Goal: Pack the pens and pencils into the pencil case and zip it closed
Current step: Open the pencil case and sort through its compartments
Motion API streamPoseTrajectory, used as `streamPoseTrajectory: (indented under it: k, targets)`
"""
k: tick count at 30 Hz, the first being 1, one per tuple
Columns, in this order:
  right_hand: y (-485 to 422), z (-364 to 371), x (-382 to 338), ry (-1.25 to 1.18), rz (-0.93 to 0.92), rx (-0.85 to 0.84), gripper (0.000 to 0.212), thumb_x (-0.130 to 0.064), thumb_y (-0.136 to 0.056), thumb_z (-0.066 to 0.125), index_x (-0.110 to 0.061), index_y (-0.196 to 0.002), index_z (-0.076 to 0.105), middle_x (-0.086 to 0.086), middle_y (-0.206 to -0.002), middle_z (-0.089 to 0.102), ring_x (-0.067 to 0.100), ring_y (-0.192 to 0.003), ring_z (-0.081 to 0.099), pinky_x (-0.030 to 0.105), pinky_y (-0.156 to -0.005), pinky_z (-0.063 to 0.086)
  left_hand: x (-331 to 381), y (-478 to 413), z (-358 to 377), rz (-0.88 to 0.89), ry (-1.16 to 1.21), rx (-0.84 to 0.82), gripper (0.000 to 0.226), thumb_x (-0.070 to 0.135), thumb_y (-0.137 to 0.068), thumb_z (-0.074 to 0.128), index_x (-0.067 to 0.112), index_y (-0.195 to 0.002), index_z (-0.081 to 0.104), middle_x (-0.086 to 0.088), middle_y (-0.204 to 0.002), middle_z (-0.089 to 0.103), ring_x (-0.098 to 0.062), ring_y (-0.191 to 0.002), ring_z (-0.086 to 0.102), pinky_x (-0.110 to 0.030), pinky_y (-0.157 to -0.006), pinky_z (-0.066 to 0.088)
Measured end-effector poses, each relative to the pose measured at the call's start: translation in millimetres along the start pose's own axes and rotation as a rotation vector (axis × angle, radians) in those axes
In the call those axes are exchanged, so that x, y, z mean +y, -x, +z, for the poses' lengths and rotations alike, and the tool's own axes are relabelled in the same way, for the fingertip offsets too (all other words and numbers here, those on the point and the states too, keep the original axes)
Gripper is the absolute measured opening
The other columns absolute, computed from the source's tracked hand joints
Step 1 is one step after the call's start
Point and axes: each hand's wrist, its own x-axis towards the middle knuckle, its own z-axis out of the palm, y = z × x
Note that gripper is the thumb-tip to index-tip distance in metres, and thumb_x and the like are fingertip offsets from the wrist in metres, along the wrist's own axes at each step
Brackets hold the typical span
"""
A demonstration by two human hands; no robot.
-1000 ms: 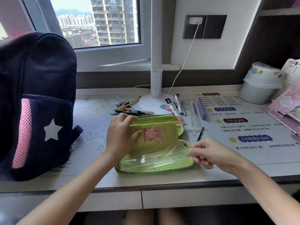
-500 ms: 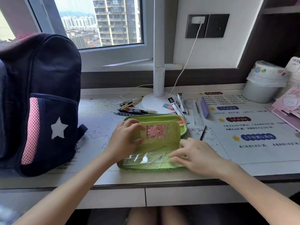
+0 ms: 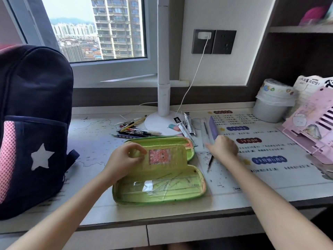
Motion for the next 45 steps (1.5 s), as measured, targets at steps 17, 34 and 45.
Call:
streamPoseTrajectory:
  k: [17,34,45]
  targets:
    - [-9,-21,1,-0.496,0.072,0.229,0.014,-0.015,-0.087,0.061,-0.006,-0.079,0.068,0.005,-0.067,0.067,0.023,-0.057,0.063,0.027,-0.045,0.048,8,-17,-8,-0.019,-0.053,-0.109,0.022,0.010,-0.074,0.073,0.030,-0.077,0.066,0.015,-0.093,0.060,-0.013,-0.090,0.054,-0.031,-0.076,0.046]
    - [111,-16,4,0.061,-1.074,-0.052,0.023,-0.053,-0.080,0.055,-0.038,-0.080,0.073,-0.017,-0.074,0.063,0.009,-0.071,0.050,0.027,-0.064,0.040,4,-3,-14,-0.015,0.011,-0.058,0.014,0.017,-0.080,0.068,0.031,-0.080,0.065,0.004,-0.093,0.062,-0.017,-0.088,0.056,-0.035,-0.077,0.048]
    - [-47,-5,-28,0.017,-0.407,0.047,0.026,-0.018,-0.088,0.057,-0.007,-0.111,0.063,0.011,-0.112,0.064,0.031,-0.106,0.057,0.034,-0.082,0.045,13,-47,-39,-0.129,-0.037,-0.449,0.008,0.019,-0.076,0.072,0.027,-0.076,0.075,-0.001,-0.084,0.069,-0.012,-0.079,0.057,-0.023,-0.070,0.043]
